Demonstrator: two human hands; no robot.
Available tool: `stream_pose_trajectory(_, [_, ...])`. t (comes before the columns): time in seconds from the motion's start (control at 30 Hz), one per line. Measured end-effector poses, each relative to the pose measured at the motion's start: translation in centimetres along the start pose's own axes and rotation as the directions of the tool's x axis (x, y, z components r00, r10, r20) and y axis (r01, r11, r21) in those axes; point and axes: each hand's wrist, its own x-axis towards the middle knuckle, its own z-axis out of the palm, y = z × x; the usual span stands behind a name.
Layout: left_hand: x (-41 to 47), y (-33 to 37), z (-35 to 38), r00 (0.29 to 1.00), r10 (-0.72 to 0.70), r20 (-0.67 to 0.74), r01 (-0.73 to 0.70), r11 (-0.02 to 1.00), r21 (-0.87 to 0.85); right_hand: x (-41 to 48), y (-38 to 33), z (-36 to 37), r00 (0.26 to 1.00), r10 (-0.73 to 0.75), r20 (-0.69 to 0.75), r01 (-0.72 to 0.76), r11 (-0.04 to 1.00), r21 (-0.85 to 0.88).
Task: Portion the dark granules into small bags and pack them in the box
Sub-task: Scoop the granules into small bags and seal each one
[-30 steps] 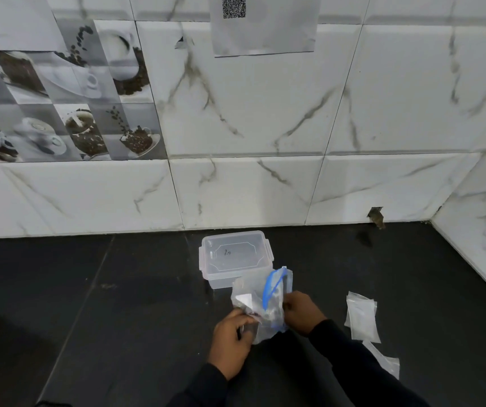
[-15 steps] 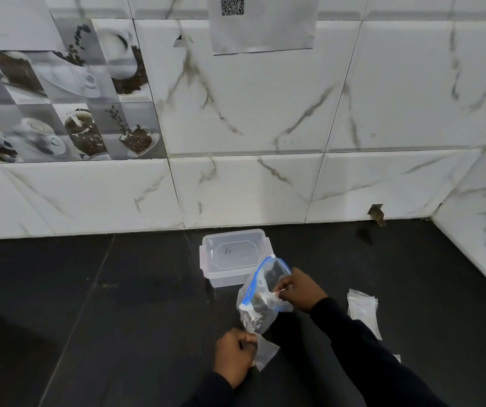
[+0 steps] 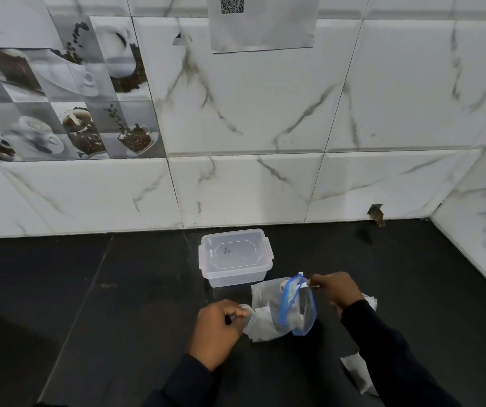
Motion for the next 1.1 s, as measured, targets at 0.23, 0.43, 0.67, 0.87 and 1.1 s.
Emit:
stream_pose_trajectory(0.23, [2.6, 3.1, -0.6, 0.981, -0.031, 0.193, 0.008, 0.993, 0.120, -0.6, 2.8, -2.4, 0.990, 0.138, 0.004, -0.138, 0.986, 0.095])
stream_pose_trajectory(0.43, [3.5, 3.6, 0.8, 0.970, -0.085, 0.228, 0.043, 0.982, 0.182, -2.1, 3.7, -4.5, 0.983, 0.179, 0.033, -0.165, 0.801, 0.575])
stream_pose_trajectory(0.67, [4.9, 5.5, 1.7, 0.972, -0.084, 0.220, 0.018, 0.958, 0.286, -6.8, -2.2, -5.6, 0.987, -0.033, 0.158, -0.098, 0.654, 0.750])
stream_pose_trajectory(0.87, [6.1, 7.2, 1.6, 0.976, -0.070, 0.206, 0.004, 0.953, 0.301, -11.9, -5.6, -2.3, 0.966, -0.250, 0.059, 0.153, 0.743, 0.652])
stream_pose_trajectory(1.1, [5.6, 6.5, 1.2, 0.969, -0.122, 0.213, 0.069, 0.968, 0.241, -13.7, -1.0, 4.1, 0.683, -0.656, -0.321, 0.663, 0.741, -0.104])
